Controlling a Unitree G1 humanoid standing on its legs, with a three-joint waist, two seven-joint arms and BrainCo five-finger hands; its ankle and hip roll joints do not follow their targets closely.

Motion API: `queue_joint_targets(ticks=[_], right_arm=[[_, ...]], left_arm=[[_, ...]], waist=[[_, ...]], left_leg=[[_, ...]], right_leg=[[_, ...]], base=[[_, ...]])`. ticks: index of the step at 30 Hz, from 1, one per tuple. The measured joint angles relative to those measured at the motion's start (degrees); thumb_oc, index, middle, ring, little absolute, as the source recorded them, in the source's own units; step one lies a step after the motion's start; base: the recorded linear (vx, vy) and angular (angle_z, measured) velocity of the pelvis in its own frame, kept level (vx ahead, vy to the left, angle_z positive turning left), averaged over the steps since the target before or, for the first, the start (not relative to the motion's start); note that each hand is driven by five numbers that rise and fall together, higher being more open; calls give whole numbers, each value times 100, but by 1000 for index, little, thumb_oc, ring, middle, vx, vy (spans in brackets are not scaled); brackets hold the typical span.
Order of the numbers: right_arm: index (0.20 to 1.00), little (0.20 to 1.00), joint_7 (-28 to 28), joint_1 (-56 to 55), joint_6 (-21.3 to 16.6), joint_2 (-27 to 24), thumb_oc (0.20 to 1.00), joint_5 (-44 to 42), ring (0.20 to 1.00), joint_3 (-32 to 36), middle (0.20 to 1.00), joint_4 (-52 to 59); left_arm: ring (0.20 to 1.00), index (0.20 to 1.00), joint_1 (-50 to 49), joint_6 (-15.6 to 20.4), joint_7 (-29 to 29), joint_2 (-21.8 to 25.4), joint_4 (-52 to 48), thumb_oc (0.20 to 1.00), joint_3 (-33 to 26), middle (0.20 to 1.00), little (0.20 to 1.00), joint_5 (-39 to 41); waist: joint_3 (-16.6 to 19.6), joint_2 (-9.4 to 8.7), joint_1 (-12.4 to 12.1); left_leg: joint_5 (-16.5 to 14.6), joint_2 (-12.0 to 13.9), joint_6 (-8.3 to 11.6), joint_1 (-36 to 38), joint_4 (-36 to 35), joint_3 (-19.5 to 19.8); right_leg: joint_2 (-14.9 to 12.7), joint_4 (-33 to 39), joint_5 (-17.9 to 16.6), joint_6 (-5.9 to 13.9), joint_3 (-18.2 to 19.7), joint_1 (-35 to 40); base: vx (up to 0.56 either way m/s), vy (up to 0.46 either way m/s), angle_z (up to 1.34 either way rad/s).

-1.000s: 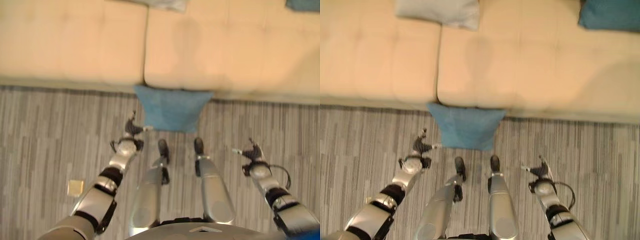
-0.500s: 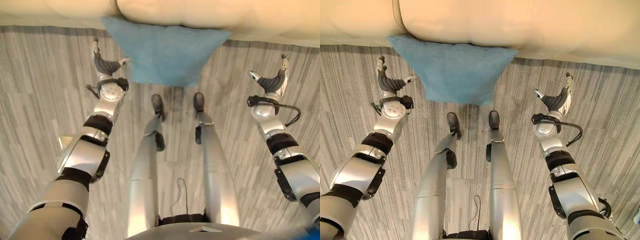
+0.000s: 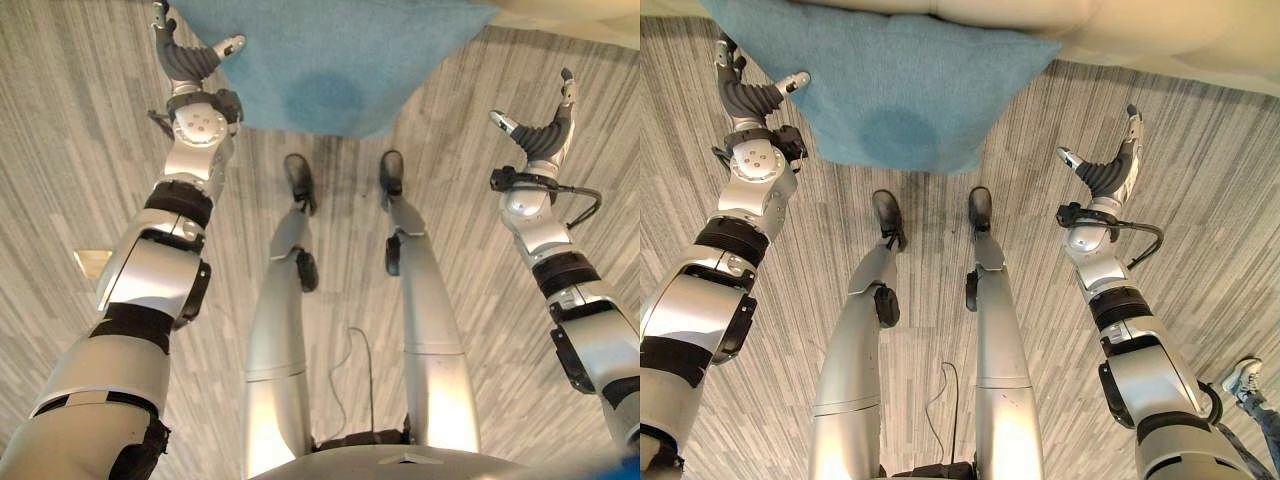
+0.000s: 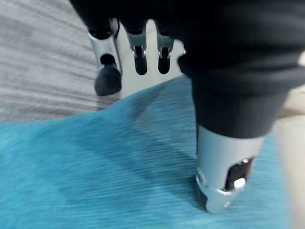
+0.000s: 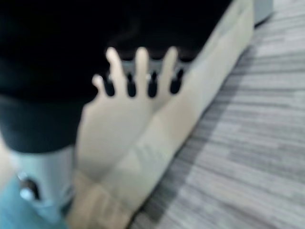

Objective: Pick up all the scattered cushions and arrange them neatly on the sofa.

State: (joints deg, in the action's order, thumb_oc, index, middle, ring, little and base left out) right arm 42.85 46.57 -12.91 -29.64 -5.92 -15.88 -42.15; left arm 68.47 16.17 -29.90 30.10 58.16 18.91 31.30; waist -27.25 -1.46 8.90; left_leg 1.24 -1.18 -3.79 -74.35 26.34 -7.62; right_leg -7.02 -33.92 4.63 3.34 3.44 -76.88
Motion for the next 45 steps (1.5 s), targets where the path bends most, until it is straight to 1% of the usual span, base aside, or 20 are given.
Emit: queue_joint_targets(ticks=[1,5,9,13,15,16,17,19,21,25,27,29,32,37,41,45], right_arm=[[1000,1000,-1,2,2,6,1000,0,1000,-21,1000,1],[1000,1000,18,-24,0,171,1000,5,1000,-36,1000,47],[1000,1000,-14,-14,0,186,1000,44,1000,-56,1000,60],[1000,1000,-280,319,-1,176,1000,48,1000,-291,1000,-95],[1000,1000,-469,693,-9,154,1000,17,1000,-522,1000,-218],[1000,1000,-607,1008,-1,159,1000,-73,1000,-768,1000,-418],[1000,1000,-677,1097,-10,184,1000,-71,1000,-828,1000,-420],[1000,1000,-774,1384,-8,194,1000,-196,1000,-1063,1000,-521],[1000,1000,-845,1906,19,225,1000,-338,1000,-1132,1000,-920],[1000,1000,-649,2020,104,246,1000,-411,1000,-1002,1000,-1015],[1000,1000,-366,2123,323,388,1000,-394,1000,-950,1000,-1018],[1000,1000,-163,2128,449,498,1000,-385,1000,-878,1000,-1013],[1000,1000,237,2092,700,665,1000,-130,1000,-677,1000,-980],[1000,1000,484,1758,867,851,1000,55,1000,-459,1000,-820],[1000,1000,511,1374,904,972,1000,67,1000,-425,1000,-708],[1000,1000,523,1105,950,1042,1000,76,1000,-240,1000,-864]], left_arm=[[1000,1000,8,0,4,-2,0,1000,-9,1000,1000,135],[1000,1000,-37,57,1,-142,41,1000,-240,1000,1000,451],[1000,1000,-35,75,116,-201,32,1000,-191,1000,1000,567],[1000,1000,98,85,378,-211,-56,1000,-50,1000,1000,634],[1000,1000,242,86,514,-226,-64,1000,102,1000,1000,647],[1000,1000,382,79,592,-255,-65,1000,340,1000,1000,765],[1000,1000,422,78,647,-290,-74,1000,371,1000,1000,767],[1000,1000,511,62,708,-340,-95,1000,621,1000,1000,811],[1000,1000,670,64,709,-557,-108,1000,747,1000,1000,881],[1000,1000,752,114,705,-611,-206,1000,808,1000,1000,1028],[1000,1000,748,155,637,-690,-252,1000,802,1000,1000,1078],[1000,1000,748,171,559,-752,-265,1000,805,1000,1000,1084],[1000,1000,749,178,432,-845,-278,1000,801,1000,1000,1081],[1000,1000,732,191,204,-940,-339,1000,797,1000,1000,1075],[1000,1000,710,208,166,-944,-355,1000,795,1000,1000,1065],[1000,1000,681,206,45,-941,-474,1000,800,1000,1000,1056]], waist=[[-1,-1,-4],[-2,-7,-7],[-2,-7,-45],[121,15,-71],[120,16,-124],[119,18,-221],[119,18,-270],[119,20,-313],[118,22,-370],[116,49,-398],[114,51,-415],[114,52,-435],[115,62,-500],[116,80,-483],[115,81,-461],[115,81,-453]], left_leg=[[11,2,-10,-61,20,-2],[9,-1,-11,-86,2,-3],[10,-3,-12,-104,-18,-2],[11,-9,-14,-356,23,-6],[11,-6,-14,-451,81,-10],[12,-7,-13,-475,97,-16],[12,-9,-13,-475,98,-21],[21,-22,-12,-480,93,-22],[35,-102,-10,-510,71,-26],[50,-135,-31,-629,88,-25],[51,-143,-33,-640,90,-52],[51,-143,-33,-640,91,-71],[51,-144,-33,-640,89,-134],[55,-143,-40,-639,98,-134],[56,-144,-41,-639,99,-136],[56,-146,-40,-653,97,-143]], right_leg=[[0,-17,-59,66,0,-49],[-1,17,-63,70,1,-68],[-1,33,-64,71,0,-91],[-4,-9,-67,76,13,-343],[-4,-50,-67,76,19,-438],[-8,-85,-66,76,29,-474],[-12,-101,-63,76,34,-484],[-23,-128,-59,79,39,-500],[-101,-231,-2,95,56,-587],[-135,-237,2,109,51,-693],[-140,-236,-4,120,84,-715],[-140,-236,-9,128,106,-731],[-129,-269,-21,148,189,-782],[-126,-279,-26,154,190,-780],[-125,-276,-28,157,195,-781],[-126,-278,-34,167,203,-801]], base=[[30,-24,-2],[10,-7,-1],[0,0,0],[0,0,0],[0,0,0],[0,0,0],[0,0,0],[1,-8,3],[8,-22,13],[3,-7,2],[0,0,0],[0,0,0],[0,0,0],[-1,-7,0],[1,-9,0],[1,-17,0]])
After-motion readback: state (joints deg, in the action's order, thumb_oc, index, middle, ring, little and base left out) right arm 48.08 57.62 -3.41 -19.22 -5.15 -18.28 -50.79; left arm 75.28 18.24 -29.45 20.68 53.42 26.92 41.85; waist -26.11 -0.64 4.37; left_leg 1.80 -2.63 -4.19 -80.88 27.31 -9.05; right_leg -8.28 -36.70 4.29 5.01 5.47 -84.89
